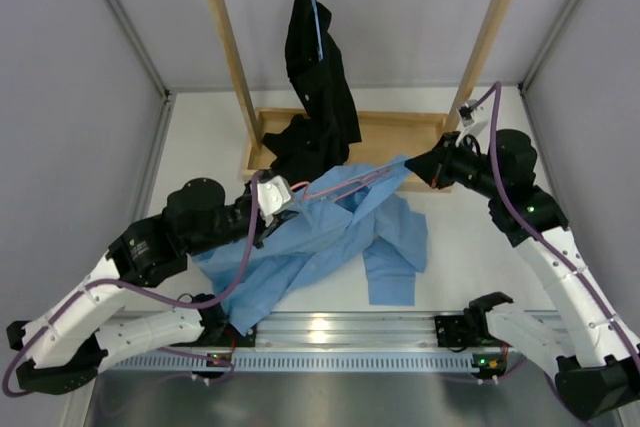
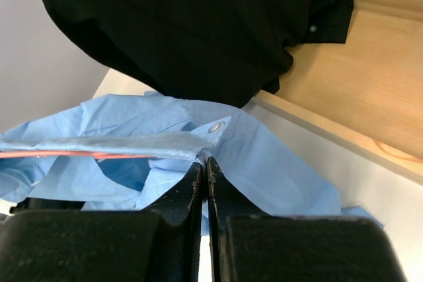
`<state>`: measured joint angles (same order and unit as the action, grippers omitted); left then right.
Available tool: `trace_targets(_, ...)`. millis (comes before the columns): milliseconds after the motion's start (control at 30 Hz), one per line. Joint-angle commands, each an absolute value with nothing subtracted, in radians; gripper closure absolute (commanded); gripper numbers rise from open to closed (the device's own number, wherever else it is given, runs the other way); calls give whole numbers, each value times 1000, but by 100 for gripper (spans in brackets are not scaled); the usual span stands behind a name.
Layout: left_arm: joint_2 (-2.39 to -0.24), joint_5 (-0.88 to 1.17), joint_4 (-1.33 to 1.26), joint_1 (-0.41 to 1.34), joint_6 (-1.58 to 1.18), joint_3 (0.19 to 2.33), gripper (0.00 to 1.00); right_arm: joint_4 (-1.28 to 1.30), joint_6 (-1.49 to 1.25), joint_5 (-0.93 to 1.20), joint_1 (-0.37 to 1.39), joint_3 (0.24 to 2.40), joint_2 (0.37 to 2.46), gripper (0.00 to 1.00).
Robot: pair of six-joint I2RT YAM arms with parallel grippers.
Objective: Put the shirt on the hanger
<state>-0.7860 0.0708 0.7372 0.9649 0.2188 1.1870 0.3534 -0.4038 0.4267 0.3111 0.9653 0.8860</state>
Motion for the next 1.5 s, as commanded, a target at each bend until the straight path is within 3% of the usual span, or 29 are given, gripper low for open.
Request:
trace_targets(0,-788,-80,749,963,201,1177,100,431,-339,339,273,1075,911,100)
trace_targets(233,-893,-163,753,965,105,1204,100,393,-380,616,273,1053,867,100)
trace_targets(267,-911,-146,750,963,86,1235,100,321,-434,726,275,1026,839,100)
trace_targets(400,-953,7,611,963,-59,1290,100,160,-557,839,325,890,744,100)
trace_targets(667,-974,98,322,963,-320,1316,100,164,-560,668,501,706,600,100)
trace_targets(833,-924,130,42,965,-396,1188,100,106,-594,620,523,626,572,100)
trace_targets(867,-922,141,20,965,-397,1178,100,103,-595,620,525,626,566,85)
trace_targets(933,-936,187,11,963,-374,1177,100,129,-569,614,523,655,551,78)
trace_targets(1067,-933,177,9,963,-318,1166,100,393,-467,466,522,756,439,43)
trace_targets(1167,-933,147,50,962,-250,1173,100,619,-391,300,522,850,358,39)
trace_targets(1300,-994,282,138,963,-120,1196,100,776,-330,196,523,989,298,37)
trace_targets(1400,-1063,502,152,963,-89,1201,100,795,-262,245,525,1129,325,34)
trace_targets(1467,-1115,625,147,971,-92,1207,100,781,-200,436,525,1169,389,34)
